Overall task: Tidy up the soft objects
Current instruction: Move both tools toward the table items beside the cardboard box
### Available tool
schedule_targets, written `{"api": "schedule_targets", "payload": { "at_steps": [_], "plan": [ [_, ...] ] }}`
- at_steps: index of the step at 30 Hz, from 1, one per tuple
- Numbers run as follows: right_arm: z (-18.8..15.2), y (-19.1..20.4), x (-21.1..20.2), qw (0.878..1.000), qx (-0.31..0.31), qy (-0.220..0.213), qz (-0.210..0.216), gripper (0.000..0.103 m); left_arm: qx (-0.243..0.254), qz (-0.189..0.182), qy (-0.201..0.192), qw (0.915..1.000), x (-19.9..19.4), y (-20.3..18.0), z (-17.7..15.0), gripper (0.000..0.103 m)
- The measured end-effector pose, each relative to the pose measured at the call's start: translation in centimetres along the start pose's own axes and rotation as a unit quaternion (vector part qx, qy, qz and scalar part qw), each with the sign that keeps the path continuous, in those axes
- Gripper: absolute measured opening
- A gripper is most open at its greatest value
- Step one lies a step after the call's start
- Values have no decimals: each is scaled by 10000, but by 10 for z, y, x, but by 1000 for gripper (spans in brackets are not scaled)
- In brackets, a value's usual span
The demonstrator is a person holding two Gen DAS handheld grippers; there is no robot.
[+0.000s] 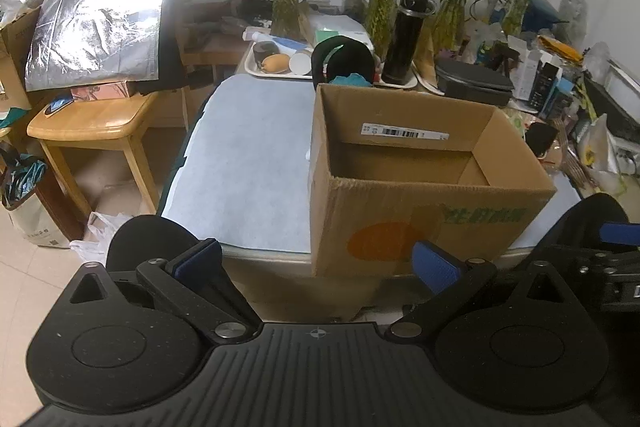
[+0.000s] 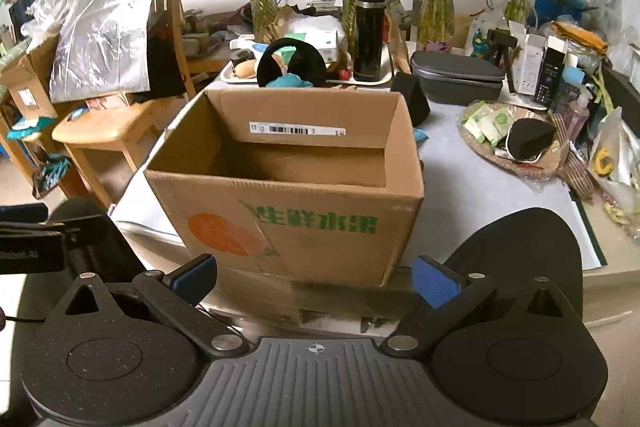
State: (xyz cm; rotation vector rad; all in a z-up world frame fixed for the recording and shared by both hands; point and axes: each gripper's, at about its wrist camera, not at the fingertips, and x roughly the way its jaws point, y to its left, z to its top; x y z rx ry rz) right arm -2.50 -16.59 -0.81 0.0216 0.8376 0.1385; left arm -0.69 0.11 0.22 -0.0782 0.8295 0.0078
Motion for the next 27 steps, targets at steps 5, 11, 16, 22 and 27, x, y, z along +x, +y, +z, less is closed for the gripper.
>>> {"api": "schedule_targets", "payload": {
  "at_steps": [5, 11, 16, 22, 27],
  "plan": [
    [14, 2, -6, 9999, 32, -40, 152, 103, 58, 68, -24, 10000, 1, 1, 9, 103],
    [29, 2, -3, 9977, 202, 185, 626, 103, 5, 108, -21, 9999, 3, 5, 19, 103],
    [36, 7, -8, 9977, 84, 144, 652, 103, 31, 168, -46, 9998, 5, 6, 28, 103],
    [53, 9, -9, 9996, -87, 25, 285, 103, 106, 216, -71, 9997, 7, 6, 40, 103],
    [67, 9, -13, 9996, -177, -139, 174, 103, 181, 247, -70, 9995, 10, 4, 47, 103]
  ]
}}
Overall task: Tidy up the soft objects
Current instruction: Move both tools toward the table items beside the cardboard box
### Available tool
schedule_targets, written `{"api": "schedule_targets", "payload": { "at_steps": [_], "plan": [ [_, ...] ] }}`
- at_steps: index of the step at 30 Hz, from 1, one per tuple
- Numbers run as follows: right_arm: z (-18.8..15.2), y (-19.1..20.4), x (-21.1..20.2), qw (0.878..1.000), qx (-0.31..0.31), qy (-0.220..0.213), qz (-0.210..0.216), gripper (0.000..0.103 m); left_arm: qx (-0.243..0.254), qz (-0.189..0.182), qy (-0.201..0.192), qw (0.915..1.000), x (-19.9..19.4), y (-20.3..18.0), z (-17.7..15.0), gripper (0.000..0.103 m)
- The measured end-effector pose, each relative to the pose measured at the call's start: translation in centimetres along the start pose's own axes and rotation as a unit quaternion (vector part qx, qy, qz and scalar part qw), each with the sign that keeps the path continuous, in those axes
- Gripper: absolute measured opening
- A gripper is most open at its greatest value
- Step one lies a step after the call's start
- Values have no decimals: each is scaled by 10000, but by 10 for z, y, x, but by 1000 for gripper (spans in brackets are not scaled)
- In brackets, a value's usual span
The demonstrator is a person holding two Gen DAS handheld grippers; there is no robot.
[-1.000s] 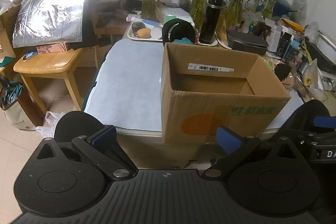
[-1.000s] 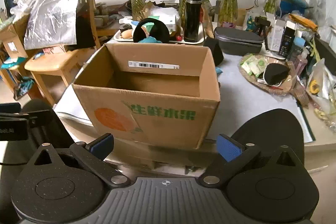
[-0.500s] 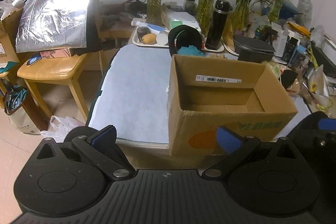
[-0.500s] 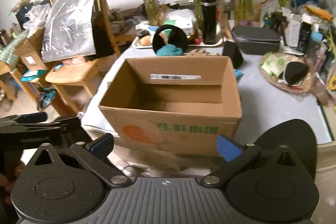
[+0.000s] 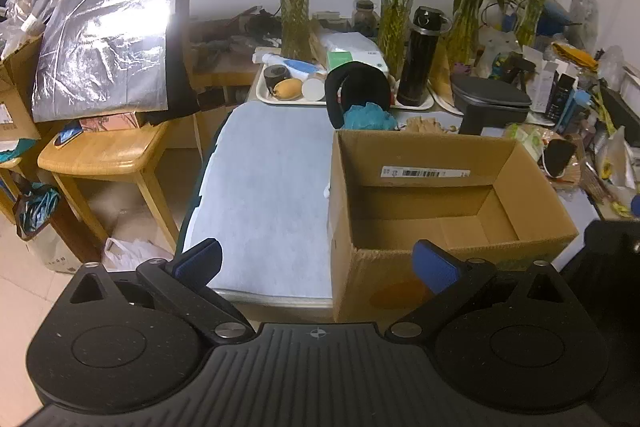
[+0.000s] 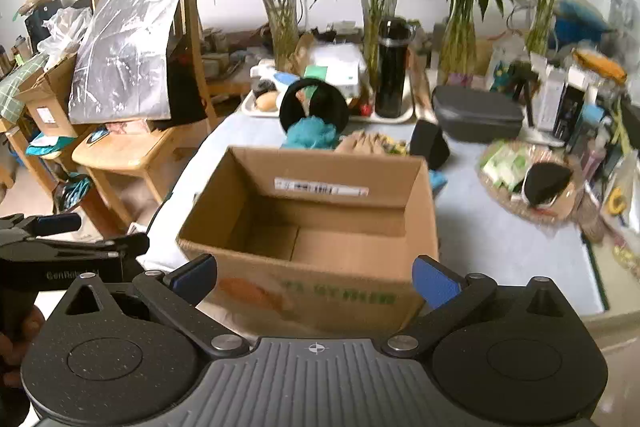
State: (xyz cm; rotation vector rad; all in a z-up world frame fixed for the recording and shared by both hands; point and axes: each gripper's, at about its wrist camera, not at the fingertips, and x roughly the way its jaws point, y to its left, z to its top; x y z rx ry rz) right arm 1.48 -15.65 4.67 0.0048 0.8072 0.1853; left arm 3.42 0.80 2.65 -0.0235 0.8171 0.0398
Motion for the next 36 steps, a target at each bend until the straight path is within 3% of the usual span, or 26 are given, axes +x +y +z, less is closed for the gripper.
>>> {"api": "schedule_targets", "payload": {
  "at_steps": [9, 15, 27, 32, 36],
  "plan": [
    [18, 3, 2, 9981, -224, -237, -520, 103, 103, 24, 21, 9999, 9, -1, 11, 103],
    [23, 4, 9, 9974, -287, -204, -636, 103, 114, 33, 22, 9999, 14, -3, 17, 103],
    [25, -10, 39, 9995, 22, 314, -69, 103, 195, 9, 65, 9998, 29, -11, 33, 103],
    [23, -14, 51, 9993, -122, 239, -262, 103, 209, 1, 118, 9997, 37, -9, 32, 103],
    [24, -27, 70, 9994, 11, 313, -143, 103, 228, -14, 171, 9996, 45, -8, 35, 103]
  ]
}}
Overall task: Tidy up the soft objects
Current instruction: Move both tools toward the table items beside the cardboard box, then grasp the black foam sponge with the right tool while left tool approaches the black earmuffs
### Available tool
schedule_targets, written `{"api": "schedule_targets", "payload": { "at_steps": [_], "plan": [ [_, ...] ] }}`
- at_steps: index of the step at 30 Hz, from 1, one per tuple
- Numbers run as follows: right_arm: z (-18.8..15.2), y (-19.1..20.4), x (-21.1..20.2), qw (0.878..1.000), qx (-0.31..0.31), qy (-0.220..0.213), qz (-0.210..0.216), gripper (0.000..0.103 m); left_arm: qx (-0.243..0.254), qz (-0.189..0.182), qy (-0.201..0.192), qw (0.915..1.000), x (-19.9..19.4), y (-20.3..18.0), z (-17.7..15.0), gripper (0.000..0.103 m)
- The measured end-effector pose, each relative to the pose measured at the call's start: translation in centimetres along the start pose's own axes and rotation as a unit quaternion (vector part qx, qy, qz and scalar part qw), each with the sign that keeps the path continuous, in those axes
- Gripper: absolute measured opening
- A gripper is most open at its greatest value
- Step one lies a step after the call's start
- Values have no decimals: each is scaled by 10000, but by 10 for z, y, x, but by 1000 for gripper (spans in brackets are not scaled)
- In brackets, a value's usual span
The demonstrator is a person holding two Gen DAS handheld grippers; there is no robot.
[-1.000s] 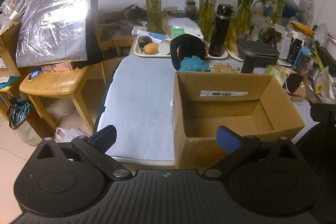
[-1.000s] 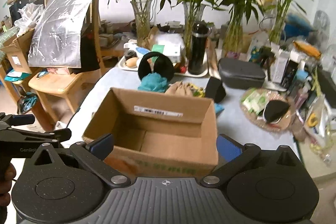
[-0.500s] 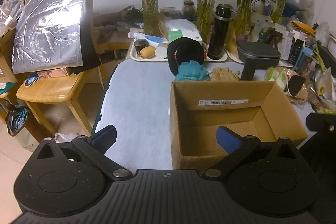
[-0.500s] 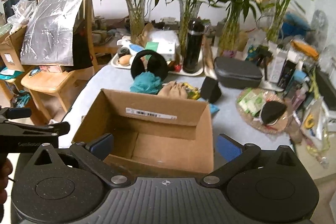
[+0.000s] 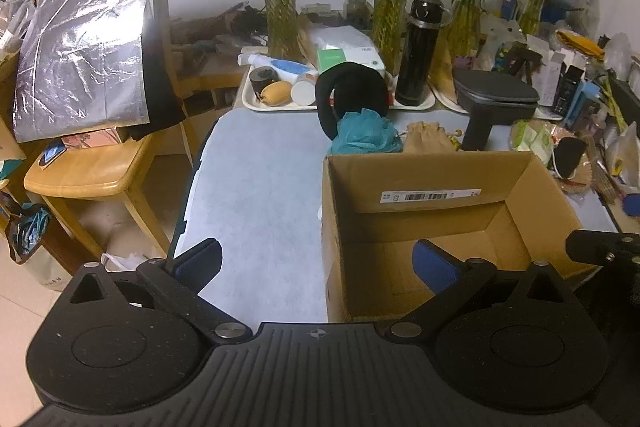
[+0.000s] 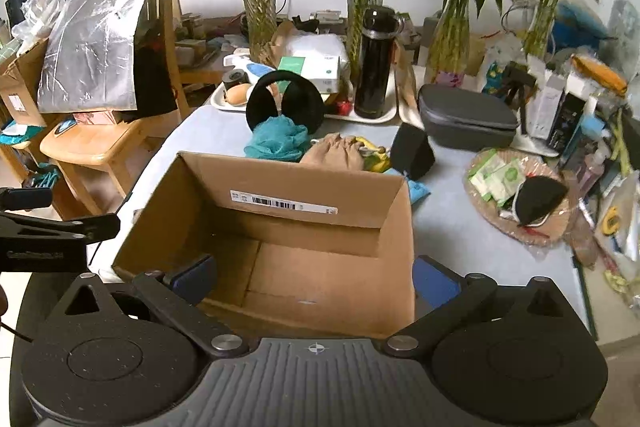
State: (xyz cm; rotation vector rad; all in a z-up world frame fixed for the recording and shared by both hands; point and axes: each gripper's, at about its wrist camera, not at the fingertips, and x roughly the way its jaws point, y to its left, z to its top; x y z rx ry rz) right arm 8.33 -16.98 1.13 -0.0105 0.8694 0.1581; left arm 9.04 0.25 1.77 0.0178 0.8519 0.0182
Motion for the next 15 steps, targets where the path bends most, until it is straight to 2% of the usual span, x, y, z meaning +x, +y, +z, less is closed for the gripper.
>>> {"api": "schedule_targets", "payload": {
  "at_steps": [5, 9, 15],
  "plan": [
    [7, -26, 21, 9941, 644, 241, 843, 103, 28, -40, 23, 10000, 7, 0, 5, 103],
    [16, -38, 27, 9886, 866, 254, 1207, 103, 31, -47, 11, 10000, 11, 1, 10, 103],
    [27, -53, 31, 9707, 1235, 216, 2051, 103, 14, -67, -17, 10000, 18, 2, 18, 103]
  ]
}}
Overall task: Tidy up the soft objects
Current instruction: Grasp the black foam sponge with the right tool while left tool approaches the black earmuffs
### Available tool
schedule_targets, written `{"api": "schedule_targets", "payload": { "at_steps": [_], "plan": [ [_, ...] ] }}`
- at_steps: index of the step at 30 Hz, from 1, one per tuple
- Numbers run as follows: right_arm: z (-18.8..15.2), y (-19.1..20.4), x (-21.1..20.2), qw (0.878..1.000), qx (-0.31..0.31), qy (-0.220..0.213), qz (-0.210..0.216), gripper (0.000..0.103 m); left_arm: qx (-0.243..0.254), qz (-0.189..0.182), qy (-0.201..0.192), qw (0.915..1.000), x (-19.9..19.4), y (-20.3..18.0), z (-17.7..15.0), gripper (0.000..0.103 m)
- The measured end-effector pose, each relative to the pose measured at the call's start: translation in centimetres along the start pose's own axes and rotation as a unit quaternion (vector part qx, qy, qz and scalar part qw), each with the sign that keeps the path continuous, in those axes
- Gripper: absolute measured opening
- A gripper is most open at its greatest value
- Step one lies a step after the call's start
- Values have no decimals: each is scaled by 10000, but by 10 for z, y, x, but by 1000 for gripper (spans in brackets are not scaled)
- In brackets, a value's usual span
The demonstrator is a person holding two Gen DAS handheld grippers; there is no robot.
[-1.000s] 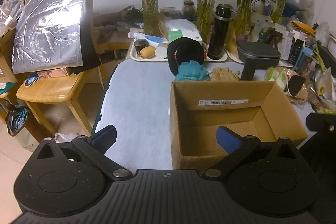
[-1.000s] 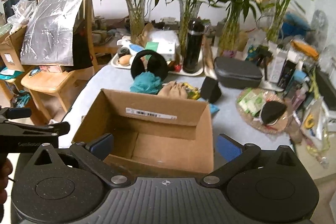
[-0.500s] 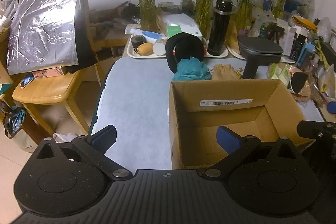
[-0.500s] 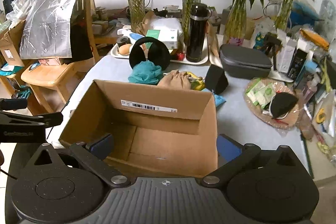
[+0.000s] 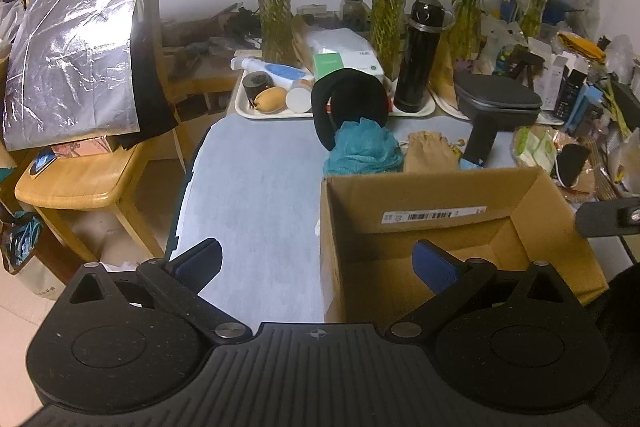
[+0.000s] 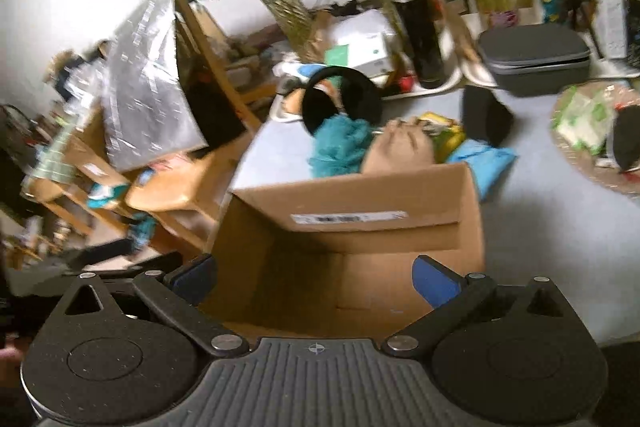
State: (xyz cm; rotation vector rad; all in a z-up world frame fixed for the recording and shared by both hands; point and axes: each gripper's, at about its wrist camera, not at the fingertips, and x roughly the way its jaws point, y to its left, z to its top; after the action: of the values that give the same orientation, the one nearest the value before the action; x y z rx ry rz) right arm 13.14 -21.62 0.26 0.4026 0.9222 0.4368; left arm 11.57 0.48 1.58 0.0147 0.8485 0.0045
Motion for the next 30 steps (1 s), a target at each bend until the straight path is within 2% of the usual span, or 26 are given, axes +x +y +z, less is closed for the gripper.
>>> {"api": "schedule_targets", "payload": {
  "at_steps": [2, 8, 13, 15, 18, 23, 30],
  "plan": [
    [5, -1, 3, 9997, 106, 40, 222, 103, -3, -11, -13, 10000, 2, 0, 3, 103],
    [18, 3, 6, 9989, -68, 21, 468, 103, 18, -35, -65, 10000, 5, 0, 13, 103],
    [29, 4, 7, 9987, -391, 29, 336, 103, 75, -36, -92, 9999, 11, 2, 21, 103],
    [34, 1, 6, 9985, -535, 2, 102, 103, 106, -31, -79, 9999, 14, 3, 24, 103],
    [44, -6, 4, 9957, -770, -94, -506, 103, 160, -4, -84, 9998, 20, 6, 30, 103],
    [66, -29, 4, 9800, -1177, -328, -1570, 103, 215, 59, -137, 9997, 26, 14, 41, 103],
    [93, -64, 13, 9630, -1338, -378, -2310, 103, 158, -8, -168, 9997, 43, 29, 53, 103]
  ]
}}
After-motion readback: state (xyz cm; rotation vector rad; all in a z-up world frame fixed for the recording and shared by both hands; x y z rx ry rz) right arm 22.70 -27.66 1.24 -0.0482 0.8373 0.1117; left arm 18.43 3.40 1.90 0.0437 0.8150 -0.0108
